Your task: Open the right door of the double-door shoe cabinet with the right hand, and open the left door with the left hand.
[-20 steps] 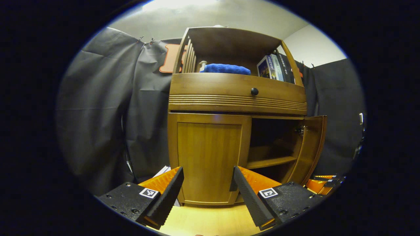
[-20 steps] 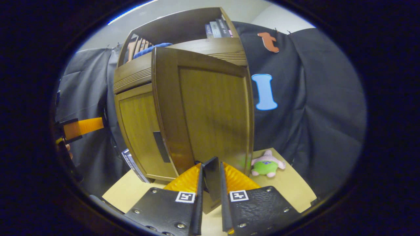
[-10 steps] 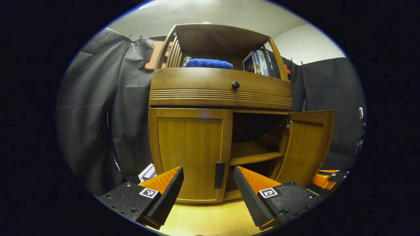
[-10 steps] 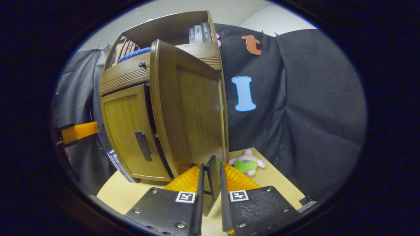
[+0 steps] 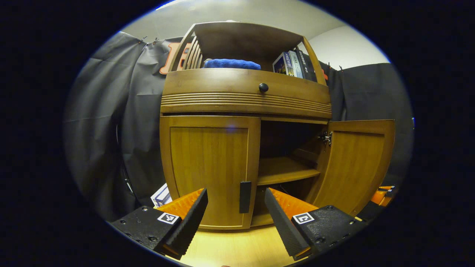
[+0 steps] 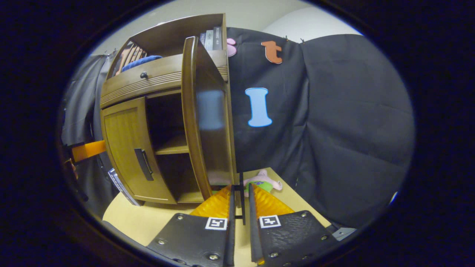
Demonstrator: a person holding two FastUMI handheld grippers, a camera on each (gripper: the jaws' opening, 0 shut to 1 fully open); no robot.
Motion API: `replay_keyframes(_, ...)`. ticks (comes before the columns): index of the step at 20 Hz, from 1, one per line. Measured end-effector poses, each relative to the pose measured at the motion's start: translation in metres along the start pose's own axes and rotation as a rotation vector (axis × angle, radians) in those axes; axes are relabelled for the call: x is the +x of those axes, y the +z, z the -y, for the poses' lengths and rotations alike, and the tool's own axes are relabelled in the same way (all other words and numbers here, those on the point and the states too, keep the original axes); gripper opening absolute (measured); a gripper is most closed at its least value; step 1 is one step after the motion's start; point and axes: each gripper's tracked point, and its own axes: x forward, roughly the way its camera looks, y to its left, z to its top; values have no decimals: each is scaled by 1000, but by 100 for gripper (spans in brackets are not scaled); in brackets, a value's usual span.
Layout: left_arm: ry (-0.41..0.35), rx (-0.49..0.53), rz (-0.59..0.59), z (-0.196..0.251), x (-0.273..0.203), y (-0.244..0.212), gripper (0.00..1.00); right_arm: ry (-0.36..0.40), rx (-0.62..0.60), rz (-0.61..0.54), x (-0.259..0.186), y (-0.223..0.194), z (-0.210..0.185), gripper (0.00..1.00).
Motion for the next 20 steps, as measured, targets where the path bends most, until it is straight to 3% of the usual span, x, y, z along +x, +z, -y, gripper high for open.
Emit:
replay_keyframes(7,-3,51,-10,19,52,-14,94,-77,7,2,1,2,39,17)
replay_keyframes(14,53,38,-71,12,110,-40,81,-122,47,-5,-1,3,63,17)
replay_keyframes(15,69,37,-83,9,117,-45,75,-129,41,-5,-1,2,64,17)
replay_keyframes(18,107,32,-105,-1,133,-54,67,-140,36,-9,0,3,65,17)
replay_keyframes(19,105,25,-105,0,137,-57,59,-139,44,-12,0,3,65,17)
replay_keyframes(20,103,25,-117,1,139,-62,60,-138,50,-14,-1,2,64,17)
